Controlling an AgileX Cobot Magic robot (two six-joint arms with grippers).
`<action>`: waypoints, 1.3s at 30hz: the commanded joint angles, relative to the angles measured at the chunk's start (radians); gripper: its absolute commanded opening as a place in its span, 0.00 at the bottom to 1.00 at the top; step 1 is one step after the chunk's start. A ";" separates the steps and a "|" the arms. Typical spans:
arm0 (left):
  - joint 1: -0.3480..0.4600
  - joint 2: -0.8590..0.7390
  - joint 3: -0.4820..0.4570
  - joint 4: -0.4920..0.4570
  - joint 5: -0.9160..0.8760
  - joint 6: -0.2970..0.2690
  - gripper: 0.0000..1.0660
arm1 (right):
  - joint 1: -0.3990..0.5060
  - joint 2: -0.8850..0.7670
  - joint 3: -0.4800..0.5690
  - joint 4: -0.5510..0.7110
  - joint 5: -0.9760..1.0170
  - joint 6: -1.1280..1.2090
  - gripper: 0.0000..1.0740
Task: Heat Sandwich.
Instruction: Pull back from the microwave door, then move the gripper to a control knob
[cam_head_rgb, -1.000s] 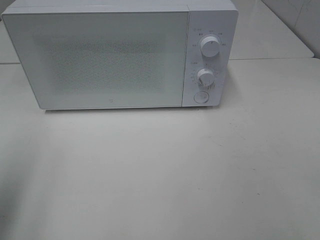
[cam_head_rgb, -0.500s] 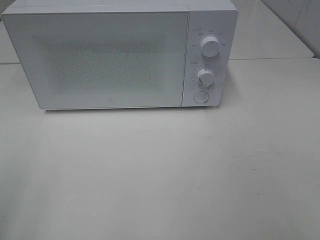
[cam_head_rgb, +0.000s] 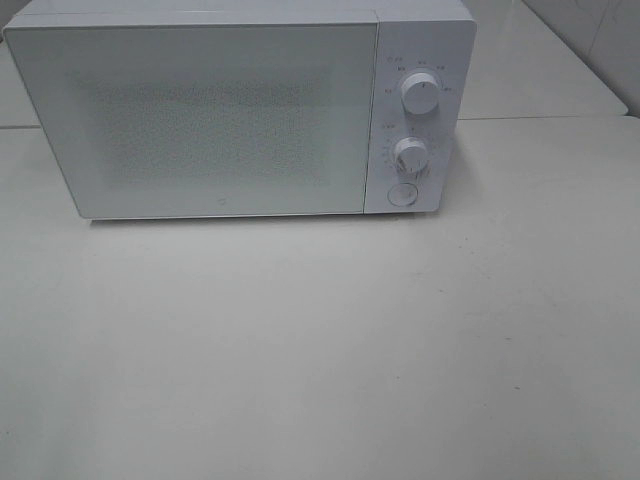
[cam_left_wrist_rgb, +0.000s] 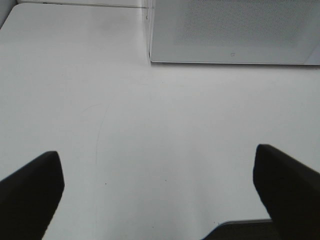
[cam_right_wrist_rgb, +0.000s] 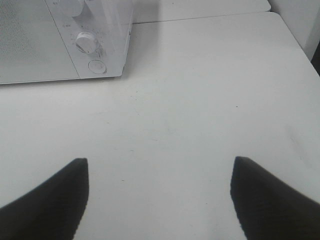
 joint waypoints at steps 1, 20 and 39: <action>0.001 -0.025 0.003 -0.013 -0.013 0.004 0.91 | -0.005 -0.024 0.003 0.004 -0.006 -0.005 0.71; 0.001 -0.025 0.003 -0.013 -0.013 0.004 0.91 | -0.005 -0.024 0.003 0.004 -0.006 -0.005 0.71; 0.001 -0.025 0.003 -0.013 -0.013 0.004 0.91 | -0.005 -0.017 -0.002 0.003 -0.013 -0.005 0.71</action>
